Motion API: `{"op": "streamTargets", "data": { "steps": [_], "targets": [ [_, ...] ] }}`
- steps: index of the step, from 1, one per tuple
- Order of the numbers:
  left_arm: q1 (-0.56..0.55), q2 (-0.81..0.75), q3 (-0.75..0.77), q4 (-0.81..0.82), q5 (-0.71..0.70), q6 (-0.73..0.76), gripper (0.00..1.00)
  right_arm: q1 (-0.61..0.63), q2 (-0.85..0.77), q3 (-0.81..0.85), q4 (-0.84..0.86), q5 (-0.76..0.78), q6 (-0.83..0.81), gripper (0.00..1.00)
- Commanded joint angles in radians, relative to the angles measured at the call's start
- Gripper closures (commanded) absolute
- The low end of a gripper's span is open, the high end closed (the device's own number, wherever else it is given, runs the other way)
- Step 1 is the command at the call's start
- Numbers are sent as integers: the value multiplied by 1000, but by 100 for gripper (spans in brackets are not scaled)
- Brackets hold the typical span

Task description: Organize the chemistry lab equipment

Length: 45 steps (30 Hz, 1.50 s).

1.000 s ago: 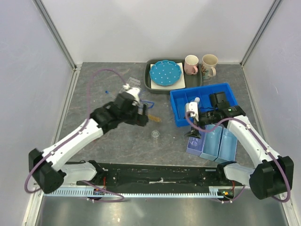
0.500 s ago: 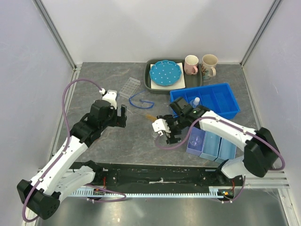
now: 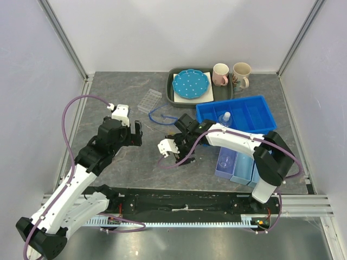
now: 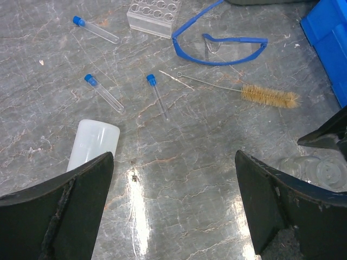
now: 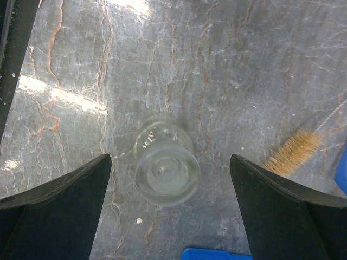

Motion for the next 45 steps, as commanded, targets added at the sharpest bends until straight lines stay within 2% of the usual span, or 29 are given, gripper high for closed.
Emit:
{"op": "streamTargets", "data": {
  "steps": [1, 4, 13, 16, 18, 27, 34, 40, 45],
  "targets": [
    [3, -10, -7, 47, -21, 29, 1, 22, 25, 27, 0, 20, 17, 2],
    [3, -22, -10, 50, -31, 27, 1, 22, 48, 35, 6, 30, 28, 3],
    [2, -39, -15, 53, -40, 30, 2, 30, 94, 44, 18, 41, 60, 17],
    [3, -46, -17, 55, -37, 30, 1, 33, 99, 43, 24, 49, 77, 27],
    [3, -49, -17, 56, -32, 30, 2, 33, 105, 49, 24, 41, 94, 38],
    [2, -67, -18, 56, -32, 32, 2, 35, 76, 50, 15, 1, 134, 69],
    [3, -73, -20, 56, -32, 33, 2, -13, -102, 38, -74, -26, 118, 71],
    [3, -78, -20, 58, -31, 35, 2, -184, -299, 64, -206, -33, 114, 71],
    [3, -75, -20, 61, -20, 35, 2, -385, -439, 54, -307, 1, 115, 71]
  ]
}}
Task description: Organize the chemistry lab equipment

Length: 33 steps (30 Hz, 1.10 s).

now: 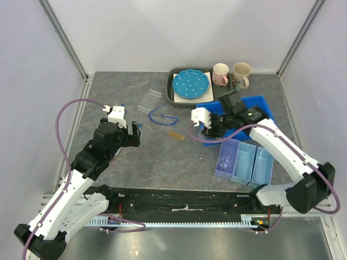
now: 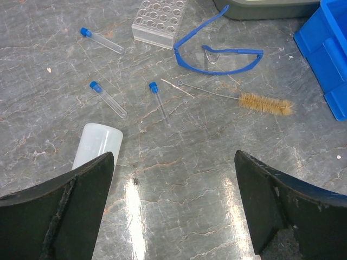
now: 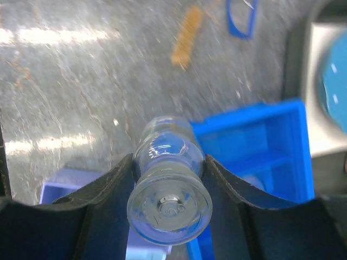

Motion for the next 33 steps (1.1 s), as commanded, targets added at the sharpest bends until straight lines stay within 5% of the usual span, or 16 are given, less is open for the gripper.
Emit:
{"op": "streamTargets", "data": {
  "steps": [1, 7, 13, 20, 33],
  "targets": [
    [3, -7, -5, 48, -6, 34, 2, -140, -120, 12, -129, 11, -9, 71],
    [3, -4, -5, 51, 6, 34, 2, -442, -242, -67, -324, -10, -157, 70],
    [3, 2, -5, 51, 9, 34, 2, -609, -261, -167, -392, -14, -282, 70],
    [3, 1, -8, 51, 9, 34, 2, -649, -243, -261, -395, -57, -337, 69],
    [3, 5, -6, 50, 15, 34, 2, -648, -240, -515, -75, -56, -293, 64]
  ]
}}
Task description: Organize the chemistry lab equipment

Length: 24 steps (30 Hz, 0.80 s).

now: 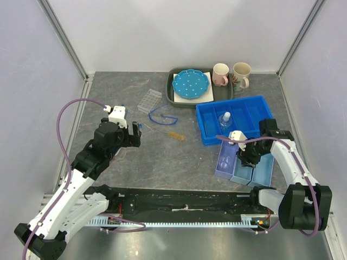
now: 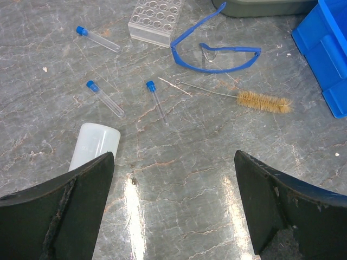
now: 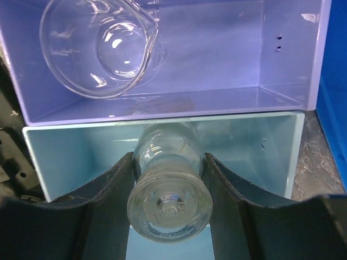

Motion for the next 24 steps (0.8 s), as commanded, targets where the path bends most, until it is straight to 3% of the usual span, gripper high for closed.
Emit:
{"op": "streamTargets", "data": {
  "steps": [1, 5, 17, 24],
  "targets": [
    [3, -1, -6, 51, 5, 34, 2, -4, -4, -53, 144, -29, 1, 62],
    [3, 2, -6, 50, 5, 34, 2, -4, 25, -69, 170, -40, -2, 57],
    [3, 10, -8, 51, 6, 36, 2, -4, -11, -74, 134, -29, -53, 2],
    [3, 11, -8, 51, 6, 36, 2, -4, -24, 113, -12, -11, -63, 2]
  ]
}}
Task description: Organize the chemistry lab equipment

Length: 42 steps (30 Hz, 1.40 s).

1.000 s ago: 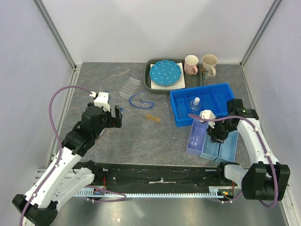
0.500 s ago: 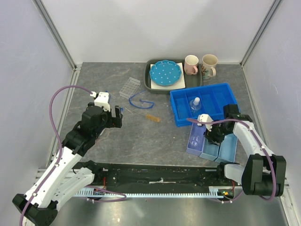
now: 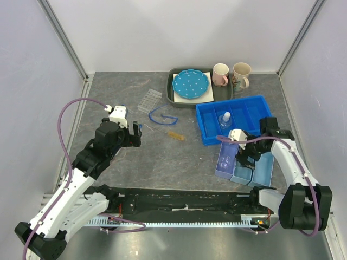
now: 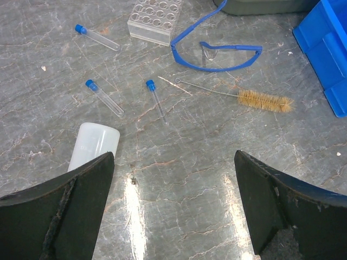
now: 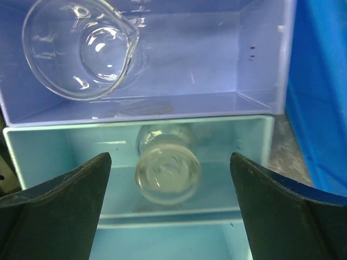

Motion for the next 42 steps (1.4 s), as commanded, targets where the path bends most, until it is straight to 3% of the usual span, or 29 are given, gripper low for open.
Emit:
{"op": "streamTargets", "data": {
  "steps": [1, 7, 10, 13, 17, 19, 23, 28, 33, 42],
  "targets": [
    [3, 2, -6, 49, 7, 35, 2, -4, -23, 174, -111, -6, -28, 2],
    [3, 6, -6, 49, 11, 34, 2, -4, -31, 363, -191, -29, 16, 2],
    [3, 11, -8, 50, 21, 32, 2, -4, -32, 414, -177, -141, 87, 2],
    [3, 19, -7, 49, 36, 28, 2, -4, -47, 402, -34, -289, 307, 2],
    [3, 60, 2, 44, 108, 14, 1, -4, -104, 205, 482, -396, 732, 2],
    [3, 98, 15, 18, 140, -20, 1, -4, -92, 167, 583, -475, 856, 2],
    [3, 128, 6, -16, 227, -168, 2, -2, -9, 156, 624, -505, 898, 2],
    [2, 115, -98, 35, 332, -374, 4, -4, -29, 115, 622, -503, 866, 2],
    [3, 179, -118, 69, 329, -388, 4, -6, -66, 109, 602, -497, 857, 2],
    [3, 402, 23, 46, 263, -282, 6, -5, -98, 135, 562, -443, 845, 2]
  ]
}}
